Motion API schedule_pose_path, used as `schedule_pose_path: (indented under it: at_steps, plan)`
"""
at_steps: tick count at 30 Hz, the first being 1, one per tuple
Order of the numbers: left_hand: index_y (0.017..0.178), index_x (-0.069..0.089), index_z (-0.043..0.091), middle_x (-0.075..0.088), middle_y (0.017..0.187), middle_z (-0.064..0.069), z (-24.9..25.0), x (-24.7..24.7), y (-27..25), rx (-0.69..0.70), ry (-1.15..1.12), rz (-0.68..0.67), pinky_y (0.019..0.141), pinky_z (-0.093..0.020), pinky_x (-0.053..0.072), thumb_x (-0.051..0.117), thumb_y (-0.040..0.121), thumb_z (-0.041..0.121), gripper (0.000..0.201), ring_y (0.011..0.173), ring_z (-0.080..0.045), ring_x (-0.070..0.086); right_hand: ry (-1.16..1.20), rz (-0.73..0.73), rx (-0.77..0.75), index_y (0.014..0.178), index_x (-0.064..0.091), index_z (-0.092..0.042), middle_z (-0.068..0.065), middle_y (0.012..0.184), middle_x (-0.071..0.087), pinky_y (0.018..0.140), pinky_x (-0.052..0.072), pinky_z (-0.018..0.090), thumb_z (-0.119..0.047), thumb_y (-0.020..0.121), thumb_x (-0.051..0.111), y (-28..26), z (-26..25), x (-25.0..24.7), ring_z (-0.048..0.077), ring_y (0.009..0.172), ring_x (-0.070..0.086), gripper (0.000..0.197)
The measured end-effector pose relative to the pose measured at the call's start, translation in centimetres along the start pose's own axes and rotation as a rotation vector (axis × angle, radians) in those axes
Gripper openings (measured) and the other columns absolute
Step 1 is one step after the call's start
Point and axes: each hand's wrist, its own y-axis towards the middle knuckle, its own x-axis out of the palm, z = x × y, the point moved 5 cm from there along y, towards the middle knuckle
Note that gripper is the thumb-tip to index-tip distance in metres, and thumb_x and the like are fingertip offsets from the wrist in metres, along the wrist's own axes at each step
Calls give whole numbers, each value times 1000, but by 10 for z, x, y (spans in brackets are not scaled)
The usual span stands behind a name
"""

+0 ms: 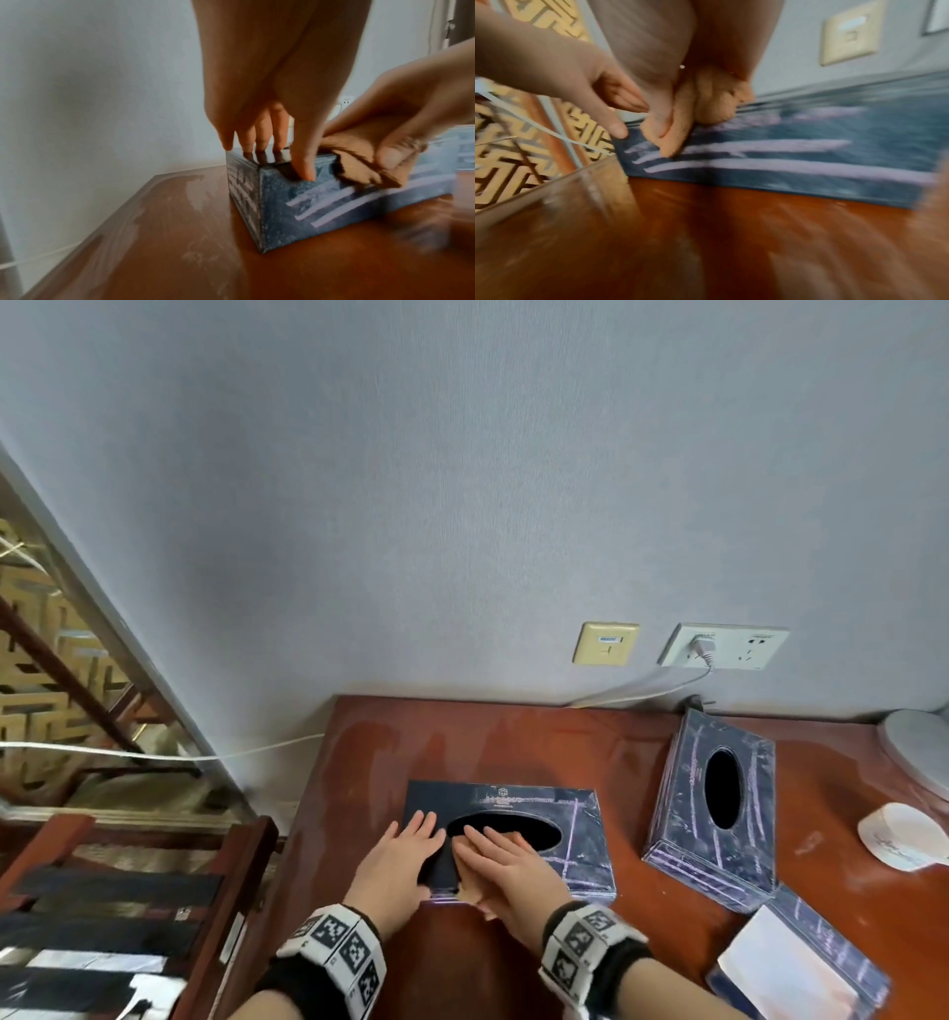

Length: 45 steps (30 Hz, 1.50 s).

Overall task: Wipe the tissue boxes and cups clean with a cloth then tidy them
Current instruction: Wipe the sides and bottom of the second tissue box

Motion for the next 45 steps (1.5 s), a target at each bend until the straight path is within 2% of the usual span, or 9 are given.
schedule_pose_path:
  at_steps: [3,14,19,24,28,32,34,39,45]
  plan:
    - [152,10,17,0,160,-4,4,-6,1,-27,91,2,118,-31,-2,50,94,15,70,147,-16,-1,9,-17,-106,144,30,-27,-13,152,15,115,-6,30,-7,87,54,-23,23,-12,5,138,-1,65]
    - [151,16,27,3,160,2,1,-11,-5,-112,-7,-5,113,-32,24,53,90,13,73,144,-26,19,24,-237,115,135,45,-21,-7,151,28,117,6,19,1,91,47,-63,87,-46,9,143,18,49]
    - [151,17,23,3,160,-1,4,-11,-4,-94,25,3,111,-30,27,53,91,11,70,142,-20,26,240,-44,448,128,56,-19,-1,144,43,96,48,31,5,87,51,-85,119,-70,12,138,32,47]
    - [151,18,23,4,160,-2,5,-14,-3,-70,60,-6,111,-31,27,52,92,14,69,142,-20,26,126,8,237,143,32,-29,-12,153,17,118,7,25,-6,90,52,-54,82,-52,3,142,7,61]
    - [150,22,26,6,159,3,0,-11,-5,-60,2,-11,110,-32,27,51,93,26,64,141,-19,28,126,-53,238,142,32,-29,-16,152,10,118,4,24,-2,89,50,-54,87,-35,0,137,-2,62]
    - [148,29,26,12,158,6,-6,-18,2,-73,-100,13,113,-32,24,57,91,39,65,144,-14,20,54,9,418,141,36,-30,-2,154,22,116,15,22,-4,88,51,-47,115,-62,14,142,22,61]
    - [152,16,21,1,160,2,-9,-21,10,-77,-108,28,116,-34,19,66,84,39,86,146,-15,10,67,121,490,141,35,-29,0,153,27,112,22,22,-10,89,51,-35,112,-80,16,139,31,58]
    - [152,-4,13,-14,158,-3,-18,-18,27,-135,-35,-101,118,-42,9,73,75,46,114,147,-18,-8,135,163,252,143,31,-28,0,156,17,113,9,18,-8,92,48,21,49,-81,15,144,17,58]
    - [151,-6,15,-14,159,-3,-20,-15,30,-159,56,-128,118,-44,9,70,75,52,114,147,-23,-1,-65,-182,83,146,23,-24,6,158,3,117,12,42,-3,92,44,73,16,-36,25,145,3,63]
